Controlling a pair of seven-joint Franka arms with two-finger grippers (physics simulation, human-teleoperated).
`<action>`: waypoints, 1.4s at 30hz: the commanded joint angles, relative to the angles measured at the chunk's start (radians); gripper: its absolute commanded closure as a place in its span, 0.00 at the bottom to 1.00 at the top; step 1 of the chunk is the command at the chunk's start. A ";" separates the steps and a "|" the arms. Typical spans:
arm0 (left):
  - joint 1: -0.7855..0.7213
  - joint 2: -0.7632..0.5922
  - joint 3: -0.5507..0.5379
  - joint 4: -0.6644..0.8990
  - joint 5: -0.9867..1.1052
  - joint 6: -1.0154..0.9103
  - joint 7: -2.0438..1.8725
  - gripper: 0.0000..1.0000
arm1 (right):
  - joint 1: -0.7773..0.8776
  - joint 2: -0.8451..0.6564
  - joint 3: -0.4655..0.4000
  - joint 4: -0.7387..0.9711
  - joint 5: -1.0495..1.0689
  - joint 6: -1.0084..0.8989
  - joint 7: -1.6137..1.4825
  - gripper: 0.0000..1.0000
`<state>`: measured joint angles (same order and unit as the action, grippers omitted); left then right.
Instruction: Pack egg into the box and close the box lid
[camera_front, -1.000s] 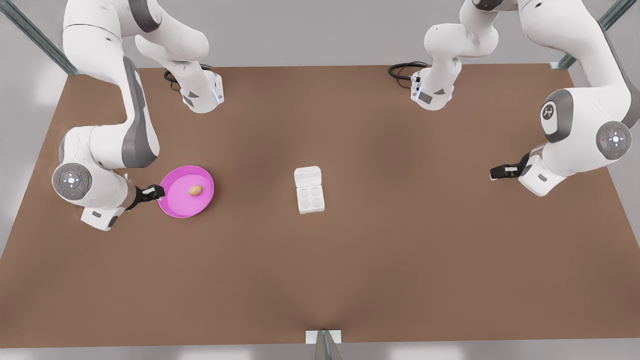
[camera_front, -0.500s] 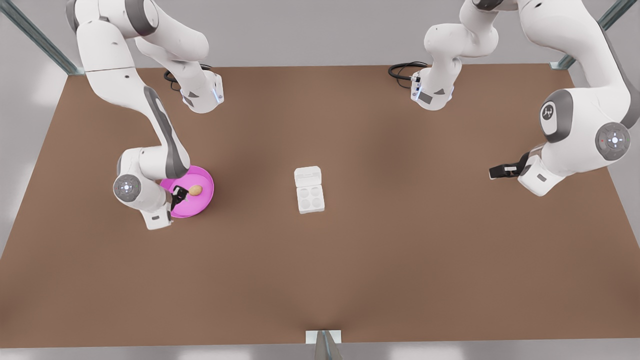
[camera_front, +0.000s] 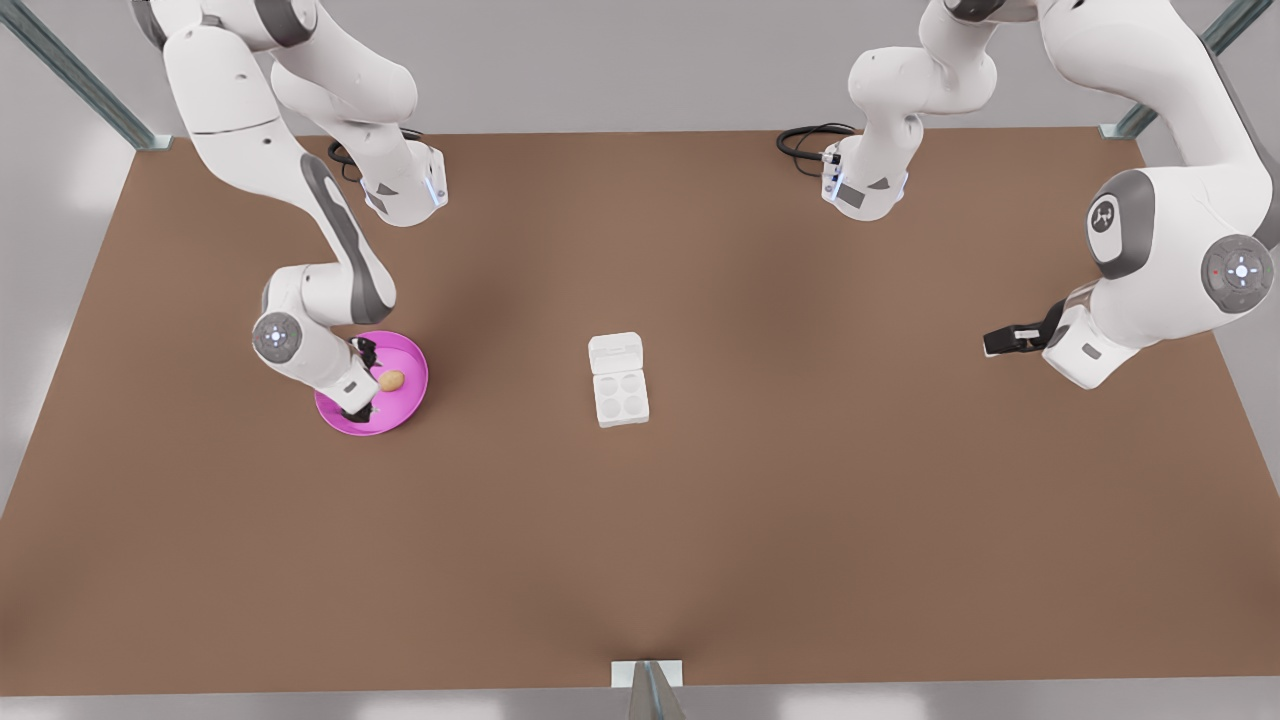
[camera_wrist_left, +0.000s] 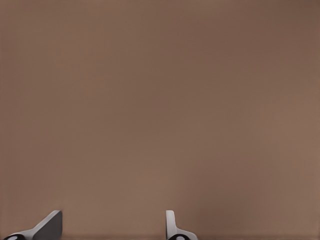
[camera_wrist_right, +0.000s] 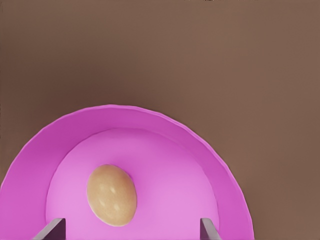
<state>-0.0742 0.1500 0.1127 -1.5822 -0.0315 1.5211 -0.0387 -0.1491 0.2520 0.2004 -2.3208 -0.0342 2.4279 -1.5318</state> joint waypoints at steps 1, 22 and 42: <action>-0.003 -0.006 -0.001 0.001 -0.002 -0.021 -0.017 0.00 | 0.005 0.003 0.001 -0.009 0.002 0.017 -0.461 0.00; -0.003 -0.001 -0.015 0.001 0.004 -0.030 -0.012 0.00 | -0.006 0.075 0.001 -0.071 0.000 0.145 -0.467 0.13; -0.007 -0.003 -0.016 -0.002 0.004 -0.030 -0.013 0.00 | -0.014 0.093 -0.002 -0.048 -0.001 0.135 -0.482 0.48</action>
<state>-0.0795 0.1483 0.0941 -1.5850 -0.0282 1.4915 -0.0498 -0.1621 0.3474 0.1989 -2.3683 -0.0358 2.5702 -1.9604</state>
